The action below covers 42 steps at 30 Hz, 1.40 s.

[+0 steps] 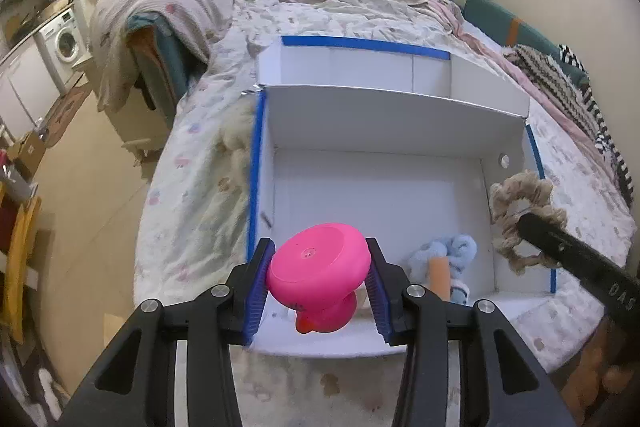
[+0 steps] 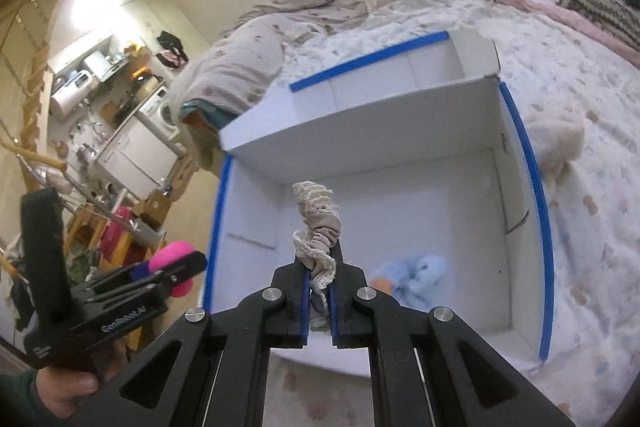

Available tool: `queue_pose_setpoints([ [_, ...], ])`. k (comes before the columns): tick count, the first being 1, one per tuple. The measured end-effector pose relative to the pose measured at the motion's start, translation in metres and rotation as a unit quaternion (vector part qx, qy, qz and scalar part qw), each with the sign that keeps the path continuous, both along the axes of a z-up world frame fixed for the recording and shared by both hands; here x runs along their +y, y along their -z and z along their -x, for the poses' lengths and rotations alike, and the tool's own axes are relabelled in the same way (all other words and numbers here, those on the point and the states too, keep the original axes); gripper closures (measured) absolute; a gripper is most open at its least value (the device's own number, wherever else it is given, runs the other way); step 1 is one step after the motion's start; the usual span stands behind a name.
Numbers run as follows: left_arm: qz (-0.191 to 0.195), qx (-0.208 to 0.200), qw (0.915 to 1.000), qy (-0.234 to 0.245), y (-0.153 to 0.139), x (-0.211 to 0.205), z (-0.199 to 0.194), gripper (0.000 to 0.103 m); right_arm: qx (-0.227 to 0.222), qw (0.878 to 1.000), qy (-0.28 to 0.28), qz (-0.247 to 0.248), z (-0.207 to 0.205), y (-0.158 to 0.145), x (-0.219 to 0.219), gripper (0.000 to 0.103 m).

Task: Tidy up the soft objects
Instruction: 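Carry the scrunchie and pink duck over the white box with both tools, then open both tools to drop the scrunchie and duck into the box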

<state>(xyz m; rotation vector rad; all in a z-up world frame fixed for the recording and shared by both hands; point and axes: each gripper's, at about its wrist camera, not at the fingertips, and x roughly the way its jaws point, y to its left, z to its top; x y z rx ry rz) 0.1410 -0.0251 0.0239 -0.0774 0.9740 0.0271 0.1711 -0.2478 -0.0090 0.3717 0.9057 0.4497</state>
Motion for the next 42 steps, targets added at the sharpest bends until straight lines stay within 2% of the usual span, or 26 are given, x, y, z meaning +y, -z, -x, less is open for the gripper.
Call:
queue_pose_setpoints([
  [3,-0.004,0.004,1.0,0.006,0.01,-0.011,-0.016,0.063,0.028,0.999,0.018,-0.003,-0.008,0.018,-0.004,0.094],
  [8,0.034,0.028,0.9988,0.021,0.042,-0.02,-0.029,0.063,0.058,0.998,0.028,-0.01,-0.015,0.038,-0.007,0.094],
  [11,0.027,0.035,0.9989,0.017,0.061,-0.024,-0.033,0.063,0.066,0.997,0.029,0.009,-0.015,0.046,-0.005,0.094],
  [14,0.058,0.047,0.9972,0.003,0.072,-0.022,-0.041,0.063,0.084,0.995,0.03,0.047,-0.017,0.058,0.0,0.094],
  [18,0.034,0.053,0.998,0.0,0.081,-0.025,-0.043,0.062,0.107,0.989,0.04,0.097,-0.017,0.078,0.002,0.094],
  [22,0.023,0.063,0.9978,-0.004,0.091,-0.026,-0.046,0.062,0.147,0.981,0.056,0.111,-0.021,0.099,-0.001,0.094],
  [26,0.022,0.078,0.9967,-0.002,0.099,-0.029,-0.048,0.062,0.142,0.982,0.056,0.113,-0.02,0.097,0.001,0.094],
  [34,0.017,0.071,0.9973,-0.002,0.097,-0.03,-0.046,0.062,0.131,0.986,0.058,0.09,-0.013,0.089,-0.002,0.092],
  [36,0.017,0.073,0.9972,-0.003,0.098,-0.028,-0.046,0.062,0.125,0.987,0.055,0.087,-0.011,0.087,0.0,0.085],
  [37,0.018,0.073,0.9972,-0.004,0.096,-0.027,-0.046,0.062,0.122,0.987,0.056,0.088,-0.01,0.086,0.0,0.074],
  [40,0.017,0.073,0.9972,-0.007,0.096,-0.026,-0.046,0.062,0.109,0.989,0.064,0.08,-0.007,0.08,0.0,0.028],
  [42,0.017,0.073,0.9972,-0.006,0.096,-0.027,-0.044,0.062,0.098,0.989,0.075,0.077,-0.006,0.075,-0.002,0.026],
])
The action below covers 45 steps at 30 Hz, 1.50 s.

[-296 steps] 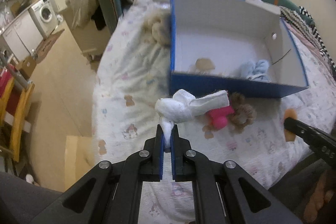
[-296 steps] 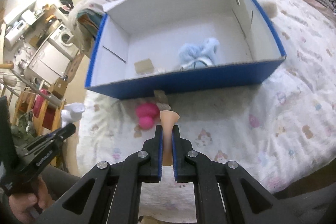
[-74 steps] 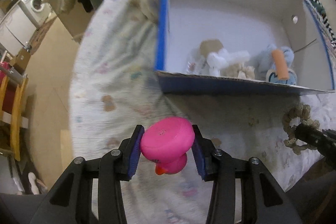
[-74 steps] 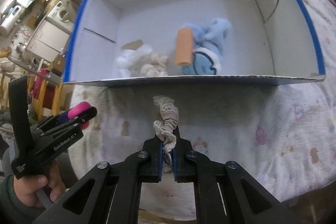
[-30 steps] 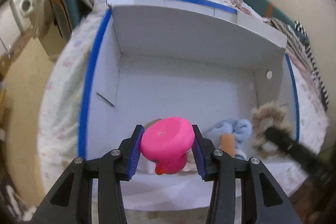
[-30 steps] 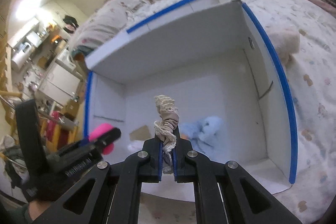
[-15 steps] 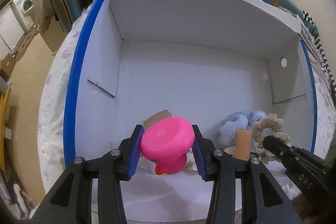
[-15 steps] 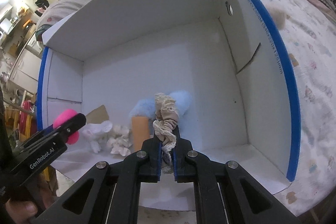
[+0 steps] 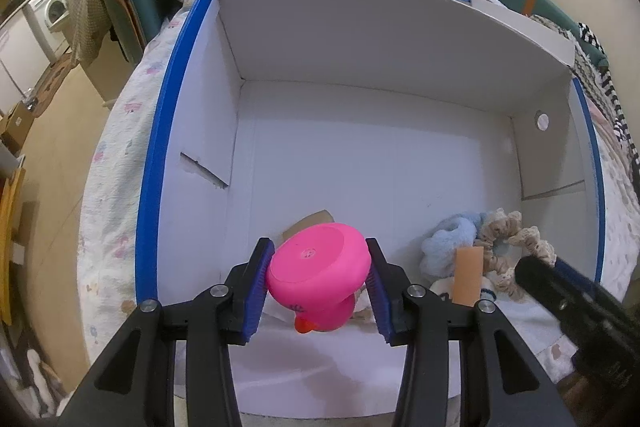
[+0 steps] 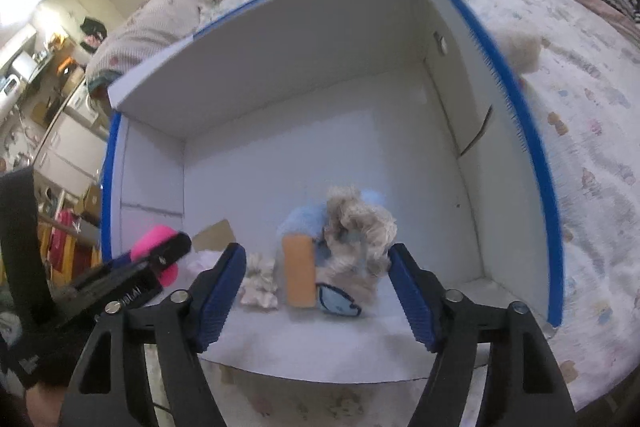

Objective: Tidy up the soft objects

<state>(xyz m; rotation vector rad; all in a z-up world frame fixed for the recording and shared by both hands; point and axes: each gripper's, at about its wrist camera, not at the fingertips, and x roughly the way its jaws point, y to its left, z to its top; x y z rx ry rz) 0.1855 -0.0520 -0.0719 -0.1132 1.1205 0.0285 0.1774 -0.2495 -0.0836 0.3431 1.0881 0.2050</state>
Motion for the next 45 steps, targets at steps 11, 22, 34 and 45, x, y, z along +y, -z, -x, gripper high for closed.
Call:
queue_pose_setpoints([
  [11,-0.001,-0.024,0.9997,0.002,-0.018,0.0,0.01,0.037,-0.084,0.996,0.041,0.005,0.012,-0.032,-0.008,0.0],
  [22,-0.019,-0.157,0.9872,-0.021,-0.096,0.021,0.058,0.031,-0.161,0.985,0.057,-0.004,0.038,-0.087,-0.007,0.0],
  [34,-0.036,-0.189,0.9813,-0.015,-0.116,0.049,0.136,0.004,-0.181,0.983,0.028,0.023,0.101,-0.109,0.001,0.0],
  [45,-0.04,-0.16,0.986,-0.02,-0.085,0.058,0.155,0.003,-0.155,0.985,0.001,0.073,0.11,-0.066,0.011,0.0],
])
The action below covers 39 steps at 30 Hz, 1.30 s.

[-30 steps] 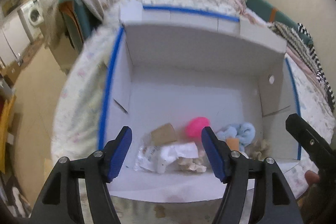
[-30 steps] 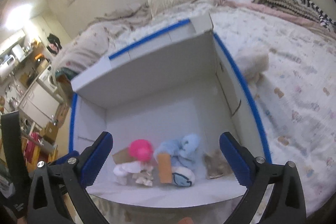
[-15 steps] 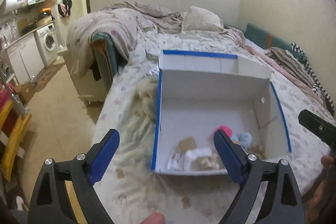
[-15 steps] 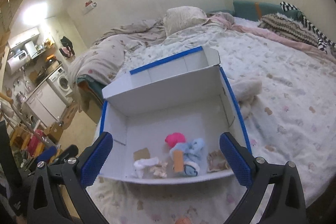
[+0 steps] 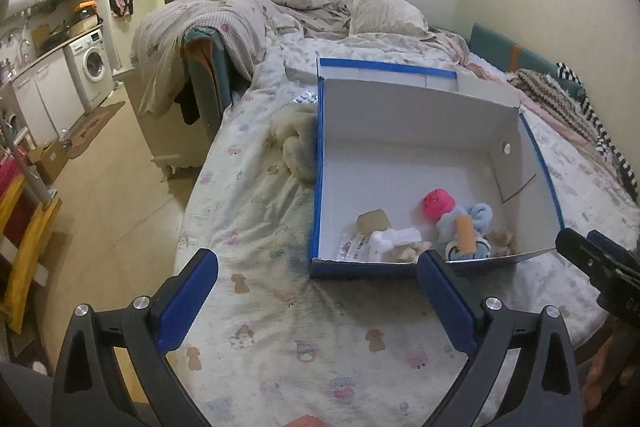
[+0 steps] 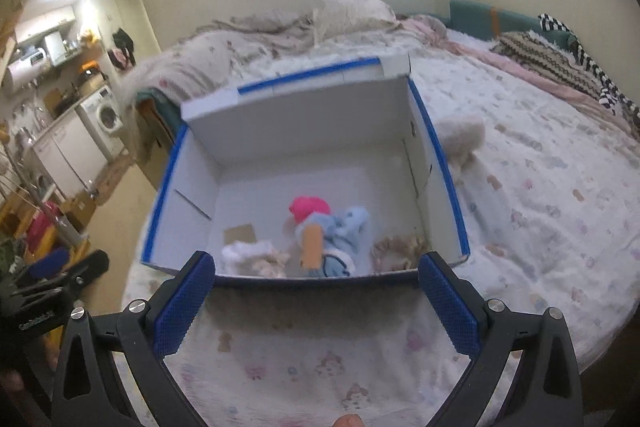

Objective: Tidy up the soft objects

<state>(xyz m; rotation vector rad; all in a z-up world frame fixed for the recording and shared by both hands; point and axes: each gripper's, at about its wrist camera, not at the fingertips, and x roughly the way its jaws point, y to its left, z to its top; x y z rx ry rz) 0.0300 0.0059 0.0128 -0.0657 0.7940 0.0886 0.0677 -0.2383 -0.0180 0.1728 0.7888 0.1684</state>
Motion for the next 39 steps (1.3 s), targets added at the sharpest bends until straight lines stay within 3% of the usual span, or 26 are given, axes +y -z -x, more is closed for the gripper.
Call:
queue_pose_setpoints([
  [8,-0.004,0.007,1.0,0.001,0.008,-0.005,-0.009,0.003,0.016,1.0,0.0,0.002,-0.009,0.011,0.002,0.0],
  [39,0.008,0.004,0.9999,0.012,0.004,-0.006,-0.007,0.003,0.005,1.0,-0.017,0.018,-0.007,0.007,0.013,0.0],
])
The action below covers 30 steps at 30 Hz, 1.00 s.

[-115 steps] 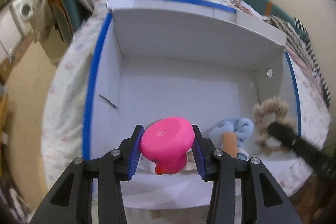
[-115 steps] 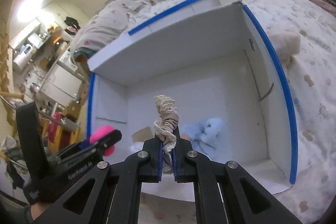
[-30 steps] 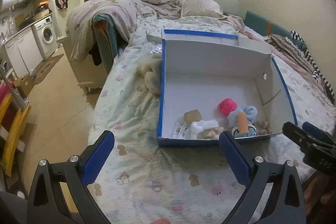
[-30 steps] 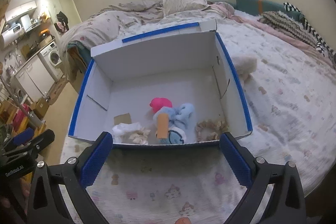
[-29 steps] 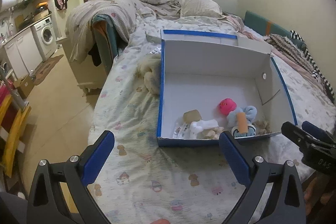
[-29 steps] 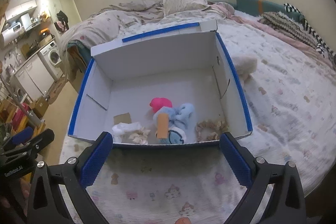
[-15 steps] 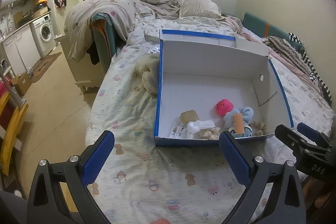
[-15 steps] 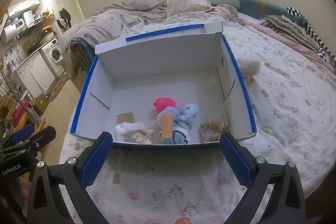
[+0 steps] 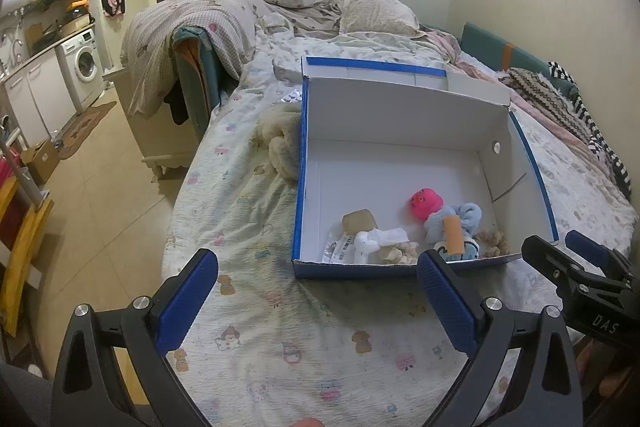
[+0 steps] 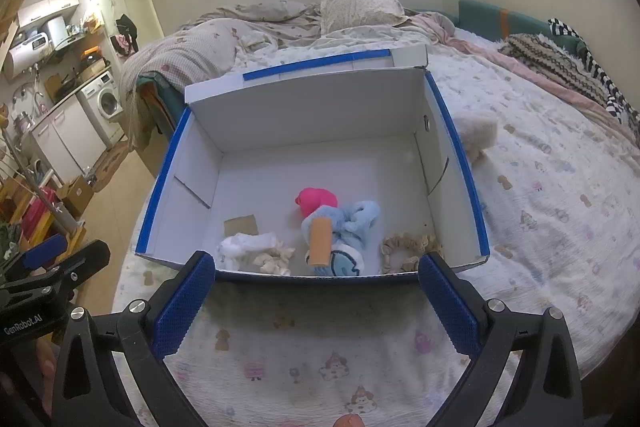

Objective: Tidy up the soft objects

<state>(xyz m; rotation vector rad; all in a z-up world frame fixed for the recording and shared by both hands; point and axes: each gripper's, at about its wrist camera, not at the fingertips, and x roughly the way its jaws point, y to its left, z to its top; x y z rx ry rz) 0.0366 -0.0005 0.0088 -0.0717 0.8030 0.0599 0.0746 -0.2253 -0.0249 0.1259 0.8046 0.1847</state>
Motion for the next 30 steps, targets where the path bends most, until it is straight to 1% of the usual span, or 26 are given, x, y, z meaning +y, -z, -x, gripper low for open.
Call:
queue_pose_setpoints([
  [30,-0.003,0.001,1.0,0.004,-0.0001,-0.0021,0.0022,0.003,-0.005,1.0,-0.002,-0.003,-0.003,-0.0057,0.0001,0.0],
])
